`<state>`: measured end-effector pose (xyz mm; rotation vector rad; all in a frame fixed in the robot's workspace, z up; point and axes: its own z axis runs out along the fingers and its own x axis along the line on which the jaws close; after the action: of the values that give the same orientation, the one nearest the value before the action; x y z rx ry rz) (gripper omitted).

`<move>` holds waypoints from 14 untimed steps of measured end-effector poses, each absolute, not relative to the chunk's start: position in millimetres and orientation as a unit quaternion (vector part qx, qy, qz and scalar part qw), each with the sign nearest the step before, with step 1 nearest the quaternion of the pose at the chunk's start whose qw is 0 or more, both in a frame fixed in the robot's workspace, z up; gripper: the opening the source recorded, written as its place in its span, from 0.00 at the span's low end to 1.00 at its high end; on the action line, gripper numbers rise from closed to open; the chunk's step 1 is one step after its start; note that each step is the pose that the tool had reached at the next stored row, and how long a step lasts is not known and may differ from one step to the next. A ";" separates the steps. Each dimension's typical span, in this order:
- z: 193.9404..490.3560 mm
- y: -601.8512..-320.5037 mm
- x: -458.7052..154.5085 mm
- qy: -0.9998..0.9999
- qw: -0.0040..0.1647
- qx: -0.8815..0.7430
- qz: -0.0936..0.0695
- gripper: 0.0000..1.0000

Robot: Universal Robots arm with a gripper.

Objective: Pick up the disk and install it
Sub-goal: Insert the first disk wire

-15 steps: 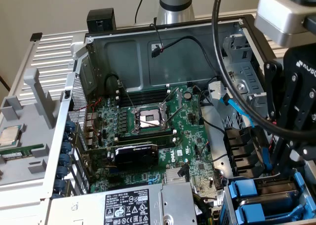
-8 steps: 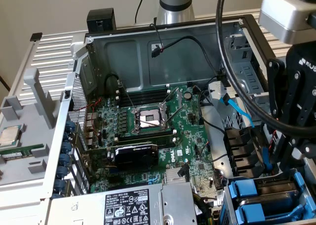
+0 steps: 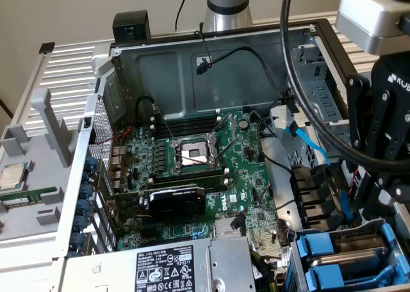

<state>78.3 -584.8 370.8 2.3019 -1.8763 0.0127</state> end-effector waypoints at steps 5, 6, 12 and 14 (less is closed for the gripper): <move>370.8 -584.5 78.7 -0.631 0.085 0.771 0.003 0.17; 370.8 -584.4 78.7 -0.632 0.084 0.770 0.002 0.17; 370.3 -584.4 78.8 -0.640 0.078 0.764 -0.004 0.17; 370.1 -584.4 78.9 -0.649 0.078 0.757 -0.005 0.17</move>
<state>78.9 -584.4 370.1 2.2660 -1.9435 -0.0154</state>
